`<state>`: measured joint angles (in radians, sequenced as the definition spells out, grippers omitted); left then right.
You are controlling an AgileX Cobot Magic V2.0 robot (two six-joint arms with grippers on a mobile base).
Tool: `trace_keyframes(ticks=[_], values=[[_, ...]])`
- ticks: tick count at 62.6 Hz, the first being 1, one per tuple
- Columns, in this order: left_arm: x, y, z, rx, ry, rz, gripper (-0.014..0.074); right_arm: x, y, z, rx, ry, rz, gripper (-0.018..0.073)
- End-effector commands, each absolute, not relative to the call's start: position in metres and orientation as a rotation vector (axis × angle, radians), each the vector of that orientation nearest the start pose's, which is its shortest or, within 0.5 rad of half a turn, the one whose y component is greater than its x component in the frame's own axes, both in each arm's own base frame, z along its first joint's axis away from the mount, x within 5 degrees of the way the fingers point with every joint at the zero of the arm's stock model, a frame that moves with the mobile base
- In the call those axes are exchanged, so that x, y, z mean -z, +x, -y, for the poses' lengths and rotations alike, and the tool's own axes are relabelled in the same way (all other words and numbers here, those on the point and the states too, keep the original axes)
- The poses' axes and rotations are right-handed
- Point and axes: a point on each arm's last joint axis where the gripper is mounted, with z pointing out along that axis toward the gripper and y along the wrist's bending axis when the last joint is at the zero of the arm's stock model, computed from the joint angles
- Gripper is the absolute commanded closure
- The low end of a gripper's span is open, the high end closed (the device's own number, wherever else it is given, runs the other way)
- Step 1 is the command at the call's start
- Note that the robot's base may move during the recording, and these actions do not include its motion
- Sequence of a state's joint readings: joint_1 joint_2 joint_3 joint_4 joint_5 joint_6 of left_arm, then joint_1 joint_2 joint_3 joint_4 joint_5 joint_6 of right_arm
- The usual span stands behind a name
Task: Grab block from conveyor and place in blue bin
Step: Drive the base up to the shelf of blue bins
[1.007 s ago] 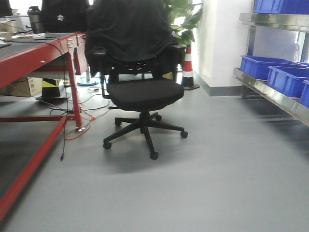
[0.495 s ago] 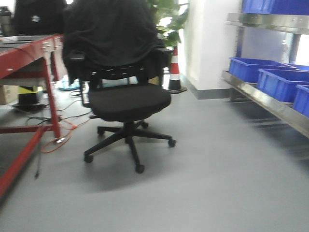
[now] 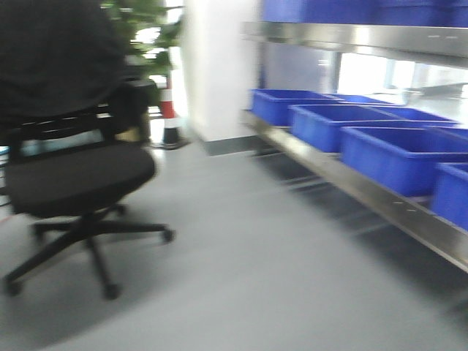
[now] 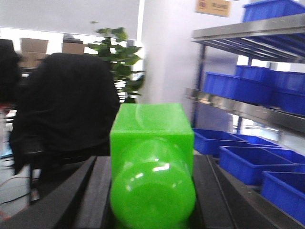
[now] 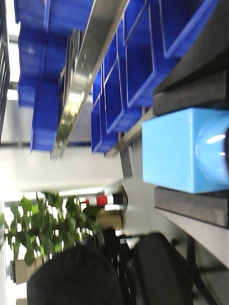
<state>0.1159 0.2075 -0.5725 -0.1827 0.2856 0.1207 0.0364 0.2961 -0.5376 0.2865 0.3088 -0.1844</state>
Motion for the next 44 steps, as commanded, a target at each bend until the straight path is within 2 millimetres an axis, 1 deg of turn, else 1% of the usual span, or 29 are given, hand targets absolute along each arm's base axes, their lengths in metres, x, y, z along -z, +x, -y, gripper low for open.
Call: trace_keyframes(ticks=[1,44], values=[[-0.3656,0.037,0.0002,-0.011,-0.083,-1.377,0.0708,-0.3489,0.0612,-0.0093,-0.157,-0.023,-1.516,0.0722],[-0.3656,0.037,0.0002,-0.011,-0.083,-1.377,0.0708,-0.3489,0.0612,-0.0093,-0.157,-0.023,-1.516,0.0722]])
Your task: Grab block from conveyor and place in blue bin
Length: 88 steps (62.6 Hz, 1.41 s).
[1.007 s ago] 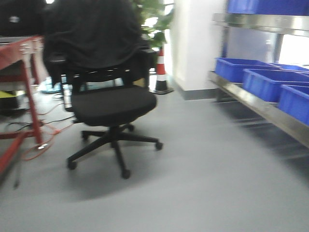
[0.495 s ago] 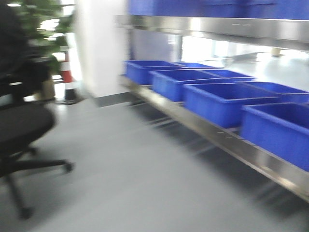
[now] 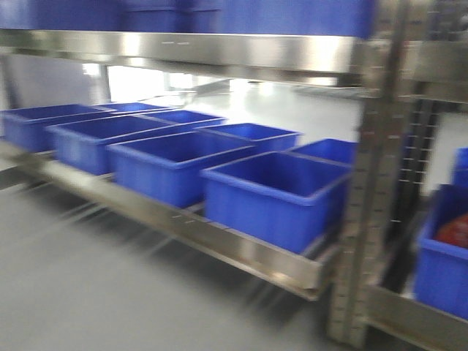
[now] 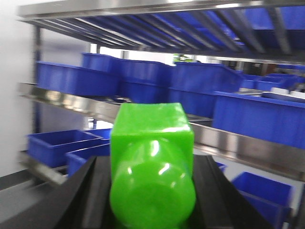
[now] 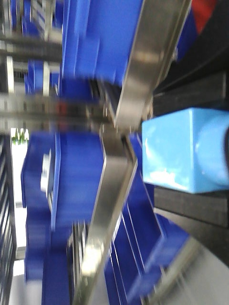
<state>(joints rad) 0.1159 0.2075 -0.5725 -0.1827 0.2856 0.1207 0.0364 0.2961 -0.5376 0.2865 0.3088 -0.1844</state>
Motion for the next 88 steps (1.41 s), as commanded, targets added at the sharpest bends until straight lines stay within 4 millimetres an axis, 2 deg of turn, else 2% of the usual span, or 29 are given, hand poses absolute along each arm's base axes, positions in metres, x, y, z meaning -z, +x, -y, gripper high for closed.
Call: trace_keyframes(ticks=[1,88], values=[[-0.3656,0.037,0.0002,-0.011,-0.083,-1.377,0.0708,-0.3489,0.0612,-0.0093,-0.157,-0.023,-1.516,0.0722],[-0.3656,0.037,0.0002,-0.011,-0.083,-1.377,0.0708,-0.3489,0.0612,-0.0093,-0.157,-0.023,-1.516,0.0722]])
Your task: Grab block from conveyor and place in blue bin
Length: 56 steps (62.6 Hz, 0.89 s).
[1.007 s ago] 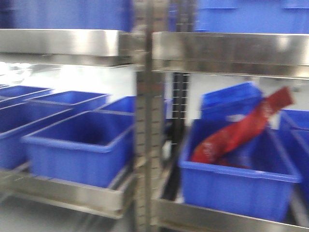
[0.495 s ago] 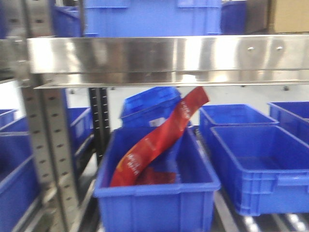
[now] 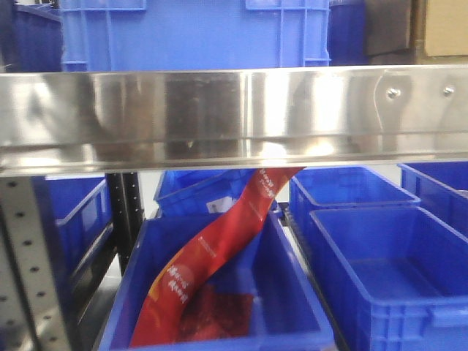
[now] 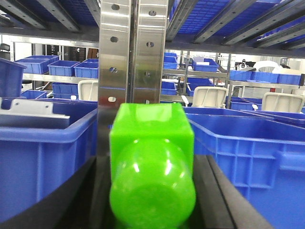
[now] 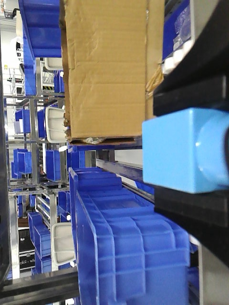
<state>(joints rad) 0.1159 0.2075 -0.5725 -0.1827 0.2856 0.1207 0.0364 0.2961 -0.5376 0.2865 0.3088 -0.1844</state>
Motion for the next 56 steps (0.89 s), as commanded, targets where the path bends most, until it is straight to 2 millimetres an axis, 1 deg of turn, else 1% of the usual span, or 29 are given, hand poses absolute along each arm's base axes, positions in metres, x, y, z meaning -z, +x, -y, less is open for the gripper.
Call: trace_keyframes(ticks=[1,56], values=[[-0.3656,0.037,0.0002,-0.011,-0.083,-1.377,0.0708,-0.3489,0.0612,-0.0093,-0.157,-0.023,-1.516,0.0722],[-0.3656,0.037,0.0002,-0.011,-0.083,-1.377,0.0708,-0.3489,0.0612,-0.0093,-0.157,-0.023,-1.516,0.0722]])
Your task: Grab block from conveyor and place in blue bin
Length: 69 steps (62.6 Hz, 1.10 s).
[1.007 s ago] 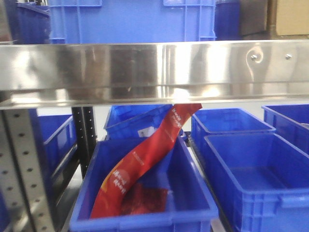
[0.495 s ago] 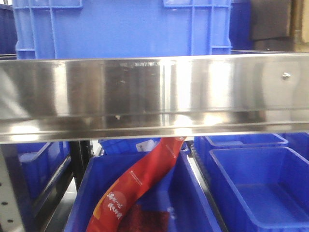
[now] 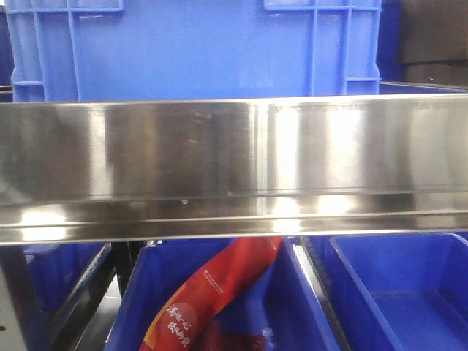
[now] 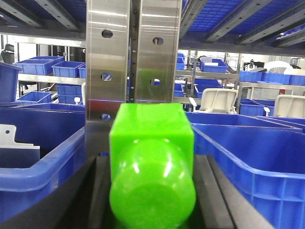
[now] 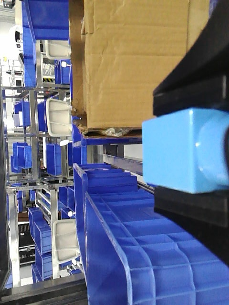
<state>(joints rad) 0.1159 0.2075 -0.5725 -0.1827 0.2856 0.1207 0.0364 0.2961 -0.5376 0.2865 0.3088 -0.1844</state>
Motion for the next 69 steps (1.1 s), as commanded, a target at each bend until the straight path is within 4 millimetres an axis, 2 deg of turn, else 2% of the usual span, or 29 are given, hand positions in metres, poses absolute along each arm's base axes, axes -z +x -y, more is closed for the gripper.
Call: trace_keyframes(ticks=[1,37,54,63,69], values=[[-0.366,0.037,0.0,-0.011,-0.083,-1.377,0.0708,-0.349,0.061,-0.009,-0.157,-0.023,-1.516,0.0722],[-0.37,0.036,-0.001,-0.017,-0.087,-1.327,0.0708,-0.351,0.061,-0.009,-0.152,-0.017,-1.488,0.0722],[-0.369,0.04,-0.001,-0.042,-0.066,-1.367,0.0708,-0.355,0.061,-0.008,-0.153,-0.013,-1.475,0.0722],[-0.387,0.051,0.002,-0.064,0.01,-1.481,0.0708,-0.371,0.066,-0.012,-0.167,-0.047,-1.56,0.0722],[-0.402,0.056,0.008,-0.013,0.092,-1.509,0.0708,-0.381,0.078,-0.013,-0.173,-0.056,-1.612,0.0722]])
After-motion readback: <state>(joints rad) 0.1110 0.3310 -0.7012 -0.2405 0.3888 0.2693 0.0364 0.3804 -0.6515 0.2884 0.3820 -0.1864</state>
